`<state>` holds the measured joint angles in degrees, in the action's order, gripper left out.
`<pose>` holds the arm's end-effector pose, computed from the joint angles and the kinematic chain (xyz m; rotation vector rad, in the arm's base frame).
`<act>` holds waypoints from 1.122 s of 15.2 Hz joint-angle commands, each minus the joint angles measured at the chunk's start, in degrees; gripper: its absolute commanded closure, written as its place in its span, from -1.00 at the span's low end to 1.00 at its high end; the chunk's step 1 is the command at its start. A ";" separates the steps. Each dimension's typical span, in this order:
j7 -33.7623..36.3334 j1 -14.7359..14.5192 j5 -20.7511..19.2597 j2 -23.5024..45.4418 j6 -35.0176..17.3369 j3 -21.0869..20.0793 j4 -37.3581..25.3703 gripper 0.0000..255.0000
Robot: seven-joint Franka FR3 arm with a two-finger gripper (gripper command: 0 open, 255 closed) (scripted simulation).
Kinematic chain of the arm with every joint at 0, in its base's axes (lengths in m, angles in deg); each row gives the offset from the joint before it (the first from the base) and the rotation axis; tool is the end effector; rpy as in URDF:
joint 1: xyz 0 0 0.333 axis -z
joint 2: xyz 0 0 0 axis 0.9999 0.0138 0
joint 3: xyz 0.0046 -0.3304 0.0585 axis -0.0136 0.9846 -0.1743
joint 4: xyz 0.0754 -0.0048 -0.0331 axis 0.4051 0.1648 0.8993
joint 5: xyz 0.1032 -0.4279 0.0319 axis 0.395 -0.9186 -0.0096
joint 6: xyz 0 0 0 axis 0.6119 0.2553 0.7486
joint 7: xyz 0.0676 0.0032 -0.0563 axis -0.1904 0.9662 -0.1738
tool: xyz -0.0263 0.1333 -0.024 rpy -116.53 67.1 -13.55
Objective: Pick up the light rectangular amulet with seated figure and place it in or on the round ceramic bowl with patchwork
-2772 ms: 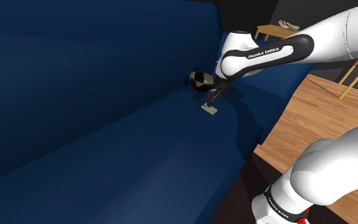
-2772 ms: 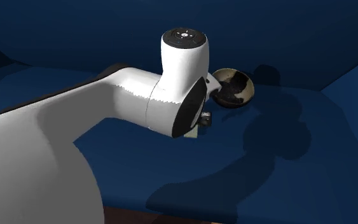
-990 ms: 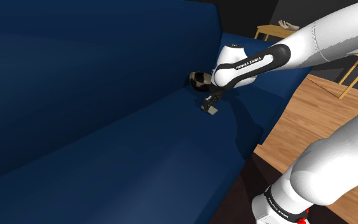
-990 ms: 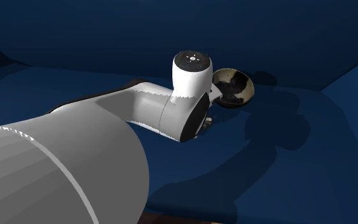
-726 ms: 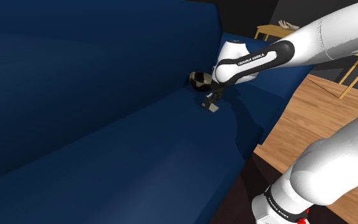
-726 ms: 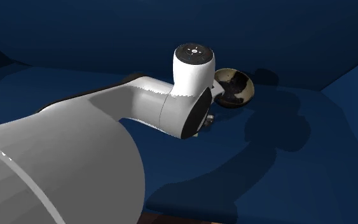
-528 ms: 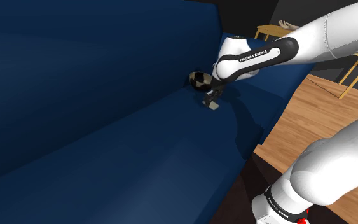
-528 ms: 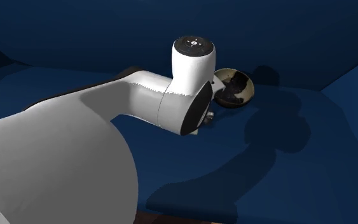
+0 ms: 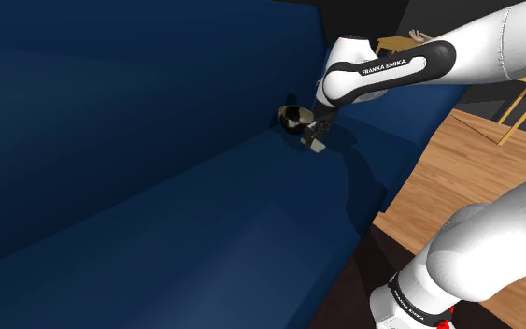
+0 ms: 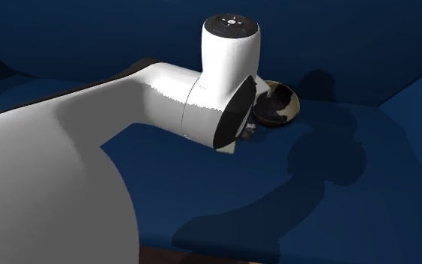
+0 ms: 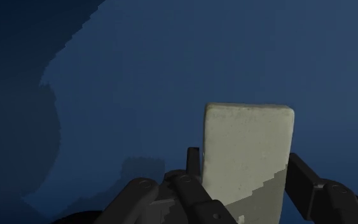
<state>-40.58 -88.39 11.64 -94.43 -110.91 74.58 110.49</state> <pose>0.5058 -0.0881 0.3985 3.0963 0.1280 0.1555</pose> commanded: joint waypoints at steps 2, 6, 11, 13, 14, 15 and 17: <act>0.04 -0.03 0.00 -0.87 2.58 -0.13 -1.68 1.00; 0.04 -0.05 0.00 -1.85 5.78 -0.26 -3.90 1.00; 0.00 -0.09 0.03 -2.78 9.73 -0.42 -6.94 1.00; -0.02 -0.11 0.05 -3.05 11.30 -0.48 -8.23 1.00; -0.03 -0.12 0.06 -3.17 12.08 -0.51 -8.90 1.00; -0.04 -0.13 0.07 -3.28 12.86 -0.54 -9.57 1.00; -0.07 -0.15 0.10 -3.45 14.42 -0.60 -10.95 1.00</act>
<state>-40.53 -88.54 11.71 -97.99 -97.42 73.95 100.56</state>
